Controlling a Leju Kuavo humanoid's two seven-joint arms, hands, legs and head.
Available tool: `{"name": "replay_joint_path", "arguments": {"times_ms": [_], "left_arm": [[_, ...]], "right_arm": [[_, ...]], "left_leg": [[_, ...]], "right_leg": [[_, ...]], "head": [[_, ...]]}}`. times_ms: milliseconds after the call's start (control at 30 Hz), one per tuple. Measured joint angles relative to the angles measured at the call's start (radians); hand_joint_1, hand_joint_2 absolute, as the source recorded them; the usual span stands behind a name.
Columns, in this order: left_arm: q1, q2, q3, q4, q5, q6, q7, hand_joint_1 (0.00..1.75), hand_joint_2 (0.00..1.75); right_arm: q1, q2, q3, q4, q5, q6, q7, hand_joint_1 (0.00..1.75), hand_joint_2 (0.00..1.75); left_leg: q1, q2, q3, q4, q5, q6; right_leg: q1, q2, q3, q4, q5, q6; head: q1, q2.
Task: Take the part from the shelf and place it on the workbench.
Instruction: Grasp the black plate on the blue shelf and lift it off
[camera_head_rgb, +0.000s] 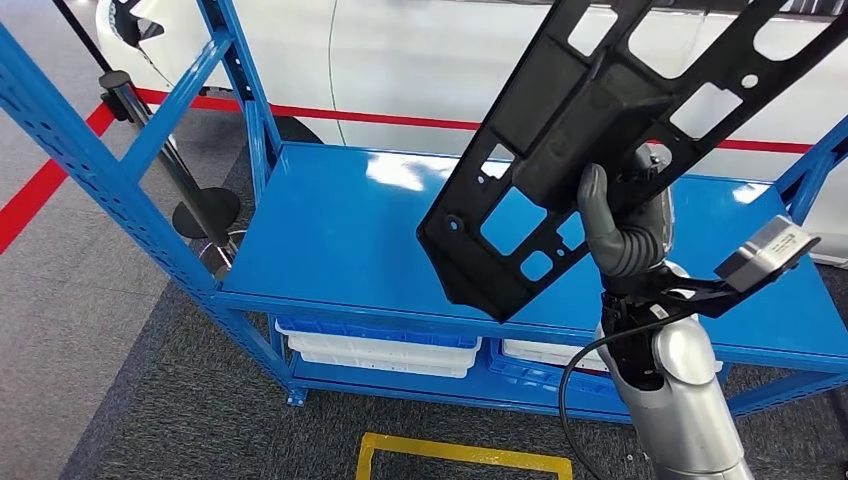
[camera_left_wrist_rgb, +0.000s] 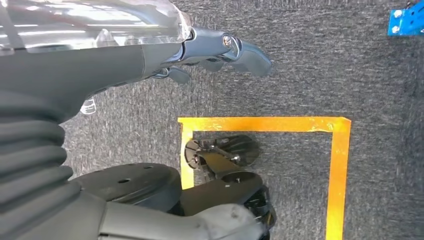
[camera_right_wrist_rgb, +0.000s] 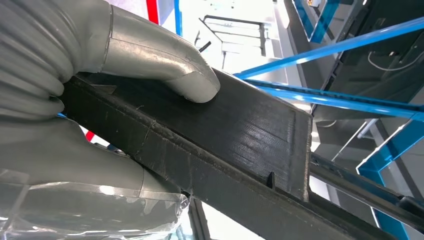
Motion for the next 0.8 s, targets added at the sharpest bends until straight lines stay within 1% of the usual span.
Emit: {"name": "replay_joint_path", "arguments": {"times_ms": [100, 267, 433, 567, 633, 667, 700, 733, 767, 800], "left_arm": [[0.002, 0.0, 0.016, 0.0, 0.01, 0.0, -0.011, 0.0, 1.75], [0.002, 0.0, 0.022, 0.0, 0.022, -0.019, -0.021, 0.0, 1.75], [0.003, 0.0, 0.044, 0.0, 0.065, -0.037, 0.002, 0.0, 1.75], [0.009, 0.0, 0.067, 0.001, 0.089, -0.037, 0.023, 0.0, 1.75], [0.012, 0.001, 0.072, 0.003, 0.088, -0.032, 0.028, 0.0, 1.75], [0.013, 0.001, 0.073, 0.004, 0.087, -0.03, 0.029, 0.0, 1.75], [0.015, 0.001, 0.073, 0.005, 0.085, -0.029, 0.03, 0.0, 1.75], [0.016, 0.002, 0.074, 0.006, 0.084, -0.028, 0.03, 0.0, 1.75], [0.018, 0.003, 0.074, 0.006, 0.082, -0.028, 0.029, 0.0, 1.75], [0.019, 0.003, 0.074, 0.007, 0.08, -0.026, 0.029, 0.0, 1.75]], "right_arm": [[0.022, -0.007, 0.008, -0.04, 0.006, 0.002, 0.0, 1.75, 1.75], [0.022, -0.011, 0.017, -0.044, 0.009, 0.006, 0.001, 1.75, 1.75], [0.026, -0.011, 0.02, -0.053, 0.008, 0.008, 0.0, 1.75, 1.75], [0.041, -0.011, 0.02, -0.078, 0.004, 0.006, -0.002, 1.75, 1.75], [0.05, -0.011, 0.02, -0.091, 0.002, 0.004, -0.004, 1.75, 1.75], [0.055, -0.01, 0.02, -0.098, 0.002, 0.002, -0.006, 1.75, 1.75], [0.061, -0.01, 0.02, -0.105, 0.002, -0.002, -0.008, 1.75, 1.75], [0.068, -0.009, 0.02, -0.112, 0.004, -0.007, -0.011, 1.75, 1.75], [0.077, -0.009, 0.02, -0.119, 0.005, -0.01, -0.015, 1.75, 1.75], [0.088, -0.009, 0.02, -0.124, 0.008, -0.014, -0.019, 1.75, 1.75]], "left_leg": [[0.0, 0.0, 0.0, 0.0, 0.0, 0.0], [0.0, 0.0, 0.0, 0.0, 0.0, 0.0], [-0.004, 0.0, -0.001, 0.003, -0.002, 0.001], [-0.006, 0.0, -0.003, 0.008, -0.005, 0.007], [-0.007, 0.0, -0.003, 0.008, -0.004, 0.011], [-0.004, 0.0, -0.001, 0.003, 0.001, 0.015], [-0.001, 0.001, 0.002, -0.004, 0.006, 0.019], [0.002, 0.002, 0.004, -0.011, 0.012, 0.024], [0.005, 0.003, 0.004, -0.017, 0.016, 0.027], [0.004, 0.004, 0.003, -0.018, 0.017, 0.029]], "right_leg": [[0.0, 0.0, 0.0, 0.0, 0.0, 0.0], [0.0, 0.0, 0.0, 0.0, 0.0, 0.0], [-0.001, -0.001, 0.001, -0.001, 0.0, 0.0], [-0.004, -0.001, 0.001, -0.002, 0.0, 0.004], [-0.005, -0.001, 0.003, -0.003, 0.003, 0.008], [-0.006, -0.001, 0.004, -0.004, 0.002, 0.011], [-0.005, 0.0, 0.002, 0.004, -0.007, 0.013], [-0.005, 0.0, -0.007, 0.026, -0.029, 0.015], [-0.005, 0.0, -0.024, 0.071, -0.062, 0.016], [-0.005, 0.0, -0.048, 0.133, -0.101, 0.017]], "head": [[0.0, 0.0], [0.0, 0.0], [0.0, 0.0], [0.0, 0.0], [0.0, 0.0], [0.0, 0.0], [0.001, 0.0], [0.002, 0.0], [0.003, 0.0], [0.004, 0.0]]}}
